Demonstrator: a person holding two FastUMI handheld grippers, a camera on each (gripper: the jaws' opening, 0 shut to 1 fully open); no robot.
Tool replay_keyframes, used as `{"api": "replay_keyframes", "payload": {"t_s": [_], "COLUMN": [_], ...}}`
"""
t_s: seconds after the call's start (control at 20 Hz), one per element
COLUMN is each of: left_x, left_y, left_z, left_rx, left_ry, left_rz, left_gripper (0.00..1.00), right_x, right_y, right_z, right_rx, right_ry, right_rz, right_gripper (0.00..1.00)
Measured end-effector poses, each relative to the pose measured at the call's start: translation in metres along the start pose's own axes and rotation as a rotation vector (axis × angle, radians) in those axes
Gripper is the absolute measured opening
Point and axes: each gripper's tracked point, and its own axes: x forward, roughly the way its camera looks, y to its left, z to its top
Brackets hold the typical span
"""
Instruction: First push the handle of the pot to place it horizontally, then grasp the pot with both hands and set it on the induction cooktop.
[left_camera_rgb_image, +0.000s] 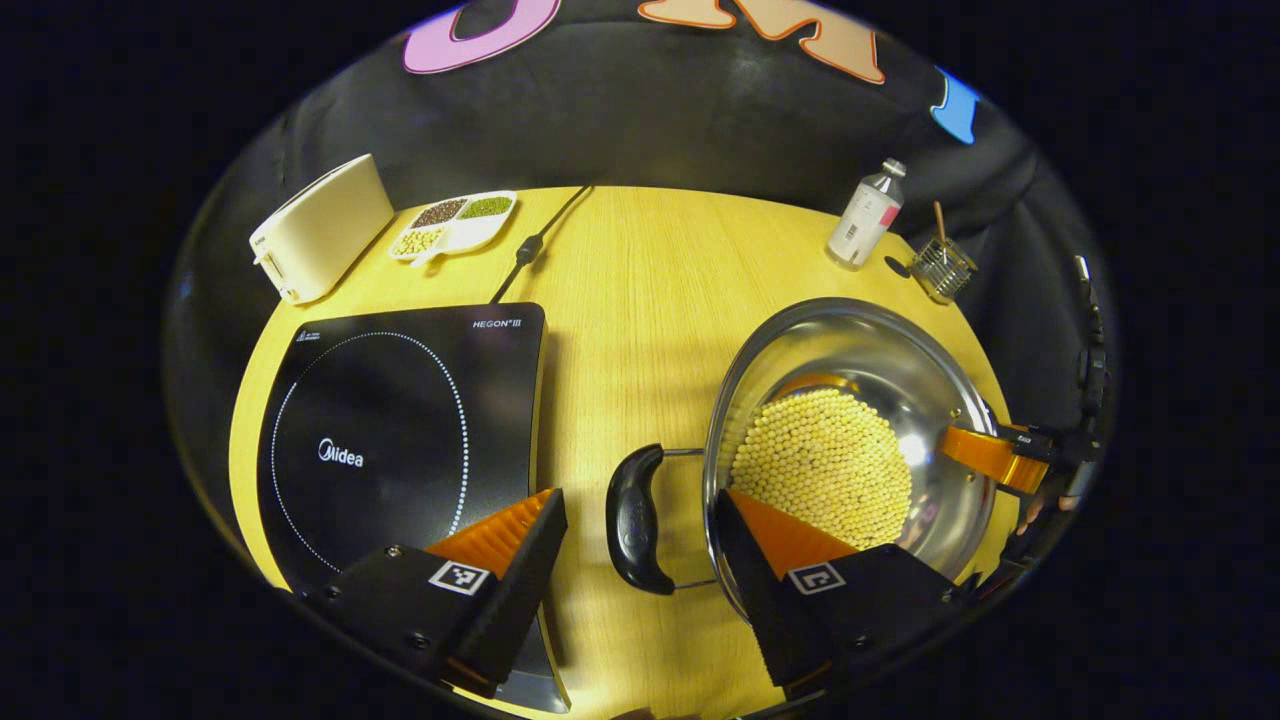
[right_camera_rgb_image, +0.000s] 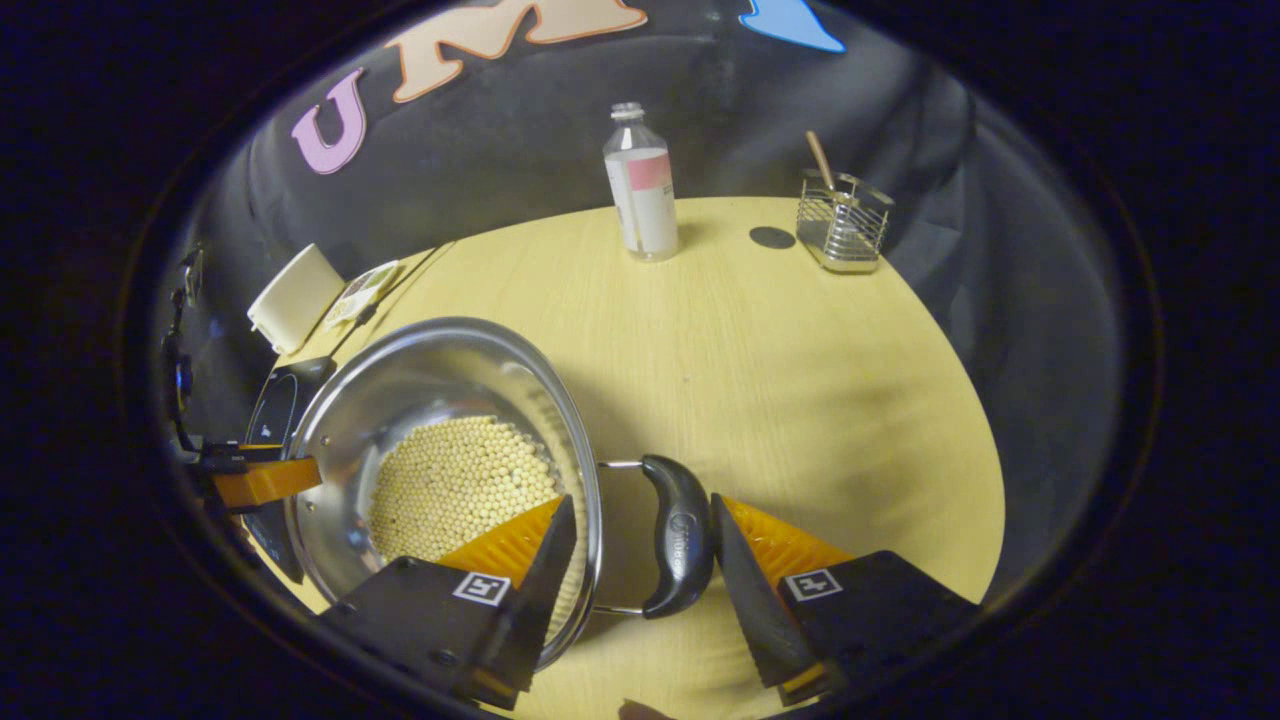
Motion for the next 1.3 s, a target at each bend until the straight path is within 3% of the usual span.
{"api": "replay_keyframes", "payload": {"t_s": [0.15,0.2,0.4,0.55,0.7,0.75,0.85,0.9,1.3], "left_x": [0.009,0.013,0.022,0.019,0.013,0.013,0.006,0.002,-0.037], "left_y": [-0.002,-0.003,-0.013,-0.014,-0.015,-0.014,-0.011,-0.010,0.006], "left_z": [-0.005,-0.003,-0.014,-0.014,-0.019,-0.021,-0.028,-0.027,-0.014], "left_rx": [0.014,0.011,-0.033,-0.076,-0.127,-0.143,-0.154,-0.161,-0.163], "left_ry": [0.026,0.020,0.048,0.049,0.063,0.068,0.092,0.085,0.029], "left_rz": [0.004,0.005,-0.028,-0.045,-0.081,-0.087,-0.085,-0.085,-0.082], "left_gripper": [0.92,0.91,0.82,0.66,0.63,0.60,0.58,0.59,0.60], "right_x": [0.005,0.008,0.008,0.012,0.007,0.004,-0.002,-0.005,-0.036], "right_y": [0.003,-0.001,0.001,0.002,0.007,0.007,0.010,0.013,0.038], "right_z": [-0.004,-0.003,-0.005,-0.004,-0.010,-0.013,-0.016,-0.016,-0.004], "right_rx": [-0.025,-0.033,0.021,0.062,0.110,0.107,0.104,0.107,0.109], "right_ry": [0.024,0.019,0.034,0.053,0.085,0.090,0.092,0.090,0.050], "right_rz": [0.003,-0.012,0.008,0.041,0.078,0.078,0.079,0.084,0.127], "right_gripper": [0.83,0.72,0.64,0.57,0.51,0.54,0.54,0.48,0.48]}}
